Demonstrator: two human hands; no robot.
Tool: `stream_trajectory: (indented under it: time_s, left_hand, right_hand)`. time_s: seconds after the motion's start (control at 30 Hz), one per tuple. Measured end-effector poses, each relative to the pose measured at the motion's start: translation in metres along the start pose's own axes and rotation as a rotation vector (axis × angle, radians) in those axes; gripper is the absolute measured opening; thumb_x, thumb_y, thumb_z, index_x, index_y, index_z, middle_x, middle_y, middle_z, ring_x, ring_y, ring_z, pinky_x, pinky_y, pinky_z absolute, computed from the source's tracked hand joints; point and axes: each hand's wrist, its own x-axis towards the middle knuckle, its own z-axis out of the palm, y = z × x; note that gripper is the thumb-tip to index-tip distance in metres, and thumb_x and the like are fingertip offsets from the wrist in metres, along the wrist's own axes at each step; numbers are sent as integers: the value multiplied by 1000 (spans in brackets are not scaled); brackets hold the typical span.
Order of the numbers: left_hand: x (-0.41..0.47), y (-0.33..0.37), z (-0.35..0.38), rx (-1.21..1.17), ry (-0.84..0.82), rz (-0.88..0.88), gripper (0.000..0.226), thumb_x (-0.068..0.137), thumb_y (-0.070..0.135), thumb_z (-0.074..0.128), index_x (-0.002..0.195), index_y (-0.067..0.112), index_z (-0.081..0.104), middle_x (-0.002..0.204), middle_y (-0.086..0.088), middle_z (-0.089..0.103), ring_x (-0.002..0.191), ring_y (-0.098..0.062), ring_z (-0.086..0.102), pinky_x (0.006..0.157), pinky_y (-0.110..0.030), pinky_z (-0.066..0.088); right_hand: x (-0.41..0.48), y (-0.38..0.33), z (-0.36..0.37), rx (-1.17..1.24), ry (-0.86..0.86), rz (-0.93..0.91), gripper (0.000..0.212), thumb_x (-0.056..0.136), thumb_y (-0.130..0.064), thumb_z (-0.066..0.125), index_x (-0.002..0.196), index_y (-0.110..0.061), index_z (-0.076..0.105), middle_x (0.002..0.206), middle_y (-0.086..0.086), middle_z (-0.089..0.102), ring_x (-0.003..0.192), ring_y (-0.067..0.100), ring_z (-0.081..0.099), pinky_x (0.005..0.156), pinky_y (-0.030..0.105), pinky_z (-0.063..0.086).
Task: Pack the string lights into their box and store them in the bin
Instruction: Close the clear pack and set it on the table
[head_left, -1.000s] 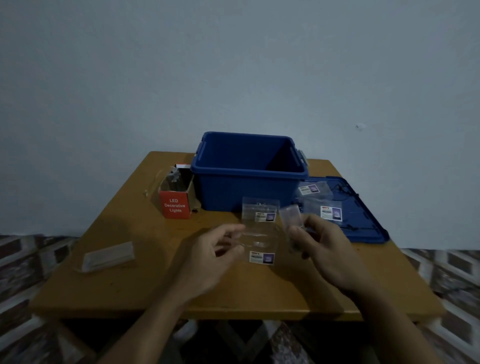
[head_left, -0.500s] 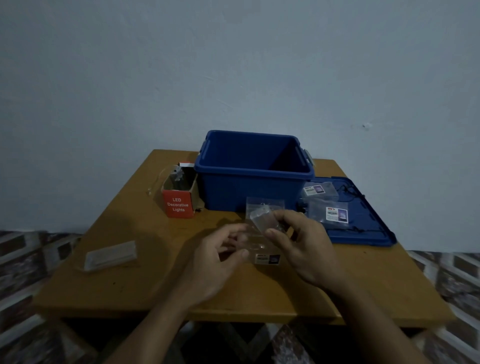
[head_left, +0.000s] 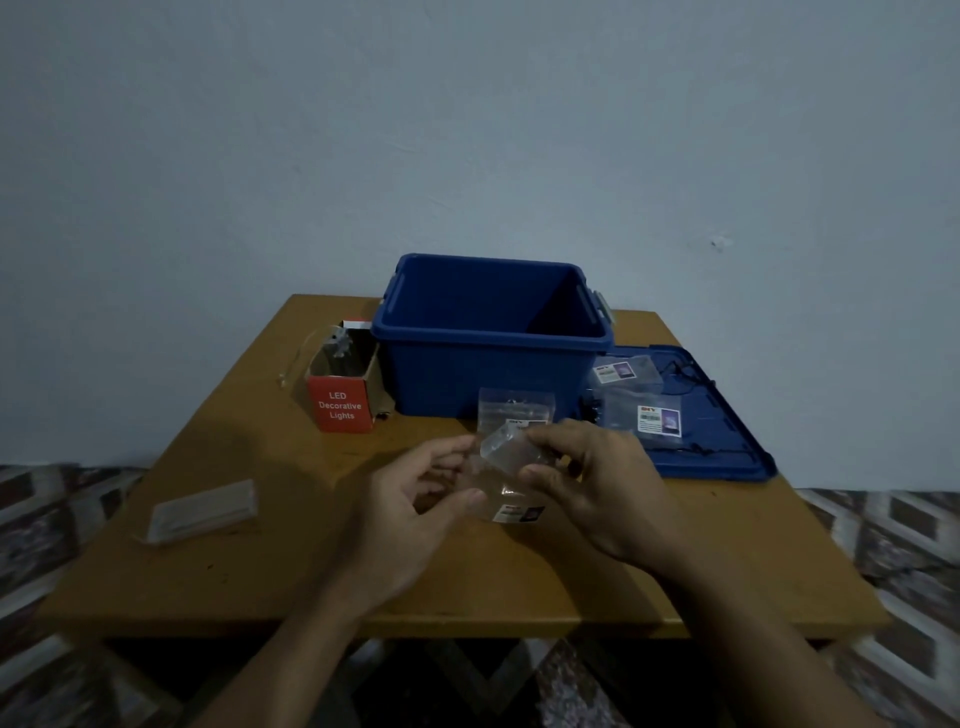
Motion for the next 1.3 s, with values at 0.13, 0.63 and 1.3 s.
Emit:
stream_trajectory:
  time_s: [0.13, 0.63, 1.3]
  left_hand:
    - [-2, 3, 1, 8, 14, 26, 46, 83, 16, 76, 122, 37, 63, 114, 18, 69, 108, -7, 66, 89, -25, 55]
    - [-6, 9, -2, 210, -114, 135, 36, 97, 13, 62, 126, 33, 57, 119, 23, 62, 112, -1, 61, 87, -16, 51]
    - [-4, 13, 1, 107, -66, 50, 18, 99, 28, 56, 101, 22, 72, 97, 8, 69, 96, -12, 65, 76, -16, 51]
  right_hand:
    - [4, -9, -3, -115, -79, -26, 23, 96, -28, 63, 119, -27, 68, 104, -14, 57, 91, 0, 53, 76, 13, 42]
    - [10, -16, 8, -122, -41, -89, 37, 86, -27, 75, 77, -38, 42, 82, -19, 46, 76, -4, 48, 61, 13, 37]
    - [-31, 7, 37, 499, 221, 467, 24, 96, -43, 57, 86, -23, 66, 81, -3, 69, 75, 10, 65, 63, 23, 53]
